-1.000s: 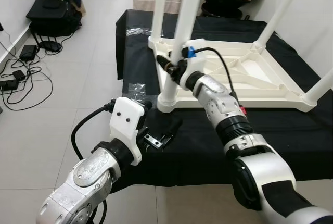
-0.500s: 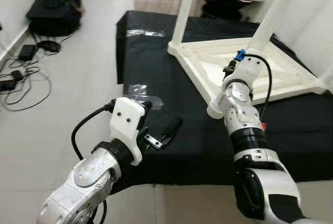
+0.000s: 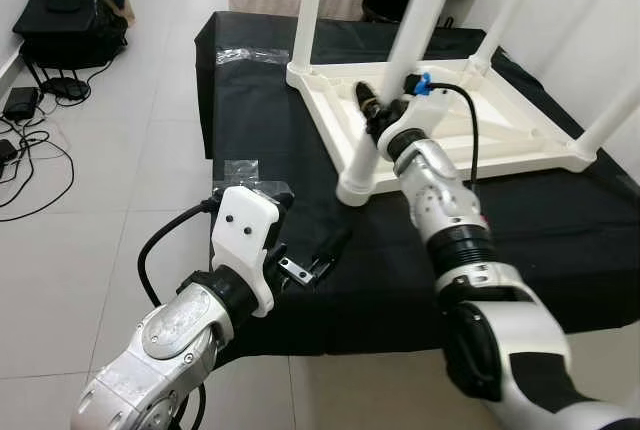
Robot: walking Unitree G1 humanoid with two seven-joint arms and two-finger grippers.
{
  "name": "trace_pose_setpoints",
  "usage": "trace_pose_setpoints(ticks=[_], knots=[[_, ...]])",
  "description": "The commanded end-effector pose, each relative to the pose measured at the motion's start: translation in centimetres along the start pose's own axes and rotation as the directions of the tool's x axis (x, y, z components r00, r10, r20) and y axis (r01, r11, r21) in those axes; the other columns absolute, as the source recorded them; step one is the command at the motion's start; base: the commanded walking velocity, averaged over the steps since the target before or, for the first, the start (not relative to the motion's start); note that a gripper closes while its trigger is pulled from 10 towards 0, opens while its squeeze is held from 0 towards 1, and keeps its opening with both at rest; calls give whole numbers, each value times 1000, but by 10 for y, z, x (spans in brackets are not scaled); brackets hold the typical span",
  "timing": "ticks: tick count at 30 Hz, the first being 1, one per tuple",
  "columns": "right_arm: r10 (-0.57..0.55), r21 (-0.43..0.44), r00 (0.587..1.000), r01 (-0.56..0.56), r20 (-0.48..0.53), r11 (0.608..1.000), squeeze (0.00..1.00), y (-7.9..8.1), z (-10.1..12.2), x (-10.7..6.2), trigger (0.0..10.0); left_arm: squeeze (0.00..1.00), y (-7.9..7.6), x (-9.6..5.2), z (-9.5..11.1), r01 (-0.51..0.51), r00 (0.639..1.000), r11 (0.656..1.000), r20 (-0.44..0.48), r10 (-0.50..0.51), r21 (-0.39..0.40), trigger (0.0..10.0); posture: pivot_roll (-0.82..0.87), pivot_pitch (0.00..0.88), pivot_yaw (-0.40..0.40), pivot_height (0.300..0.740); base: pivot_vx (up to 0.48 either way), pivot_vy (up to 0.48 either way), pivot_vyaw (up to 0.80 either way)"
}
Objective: Building children table
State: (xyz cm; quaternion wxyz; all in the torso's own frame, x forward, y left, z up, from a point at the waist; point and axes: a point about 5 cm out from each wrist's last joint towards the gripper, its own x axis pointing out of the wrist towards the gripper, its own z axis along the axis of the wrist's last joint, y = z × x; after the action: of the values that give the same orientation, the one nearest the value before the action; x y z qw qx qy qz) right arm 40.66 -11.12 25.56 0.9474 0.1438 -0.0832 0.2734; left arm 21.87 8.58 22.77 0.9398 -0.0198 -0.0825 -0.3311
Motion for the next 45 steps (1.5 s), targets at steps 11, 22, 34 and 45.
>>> trace_pose_setpoints(ticks=[11, 22, 34, 45], knots=[[731, 139, 680, -720, -58, 680, 0, 28, -3, -36, 10000, 0, -1, -1, -3, 0, 1000, 1000, -12, 0, -7, 10000, 69, 123, -162, 740, 0, 0, 0], [403, 1, 895, -411, -190, 912, 0, 7, -23, -16, 0, 0, -1, -1, -3, -2, 1000, 1000, -11, 2, -7, 10000, 68, 127, -164, 740, 0, 0, 0], [-823, -220, 566, 797, -49, 562, 0, -97, -14, -65, 0, 0, 0, -1, -3, -8, 1000, 1000, -11, 8, -3, 10000, 66, 127, -157, 740, 0, 0, 0], [-606, -55, 795, 606, 10, 794, 1000, -48, -14, -19, 10000, 0, 0, -1, -4, -5, 1000, 1000, -14, 5, -2, 10000, 62, 115, -155, 740, 0, 0, 0]])
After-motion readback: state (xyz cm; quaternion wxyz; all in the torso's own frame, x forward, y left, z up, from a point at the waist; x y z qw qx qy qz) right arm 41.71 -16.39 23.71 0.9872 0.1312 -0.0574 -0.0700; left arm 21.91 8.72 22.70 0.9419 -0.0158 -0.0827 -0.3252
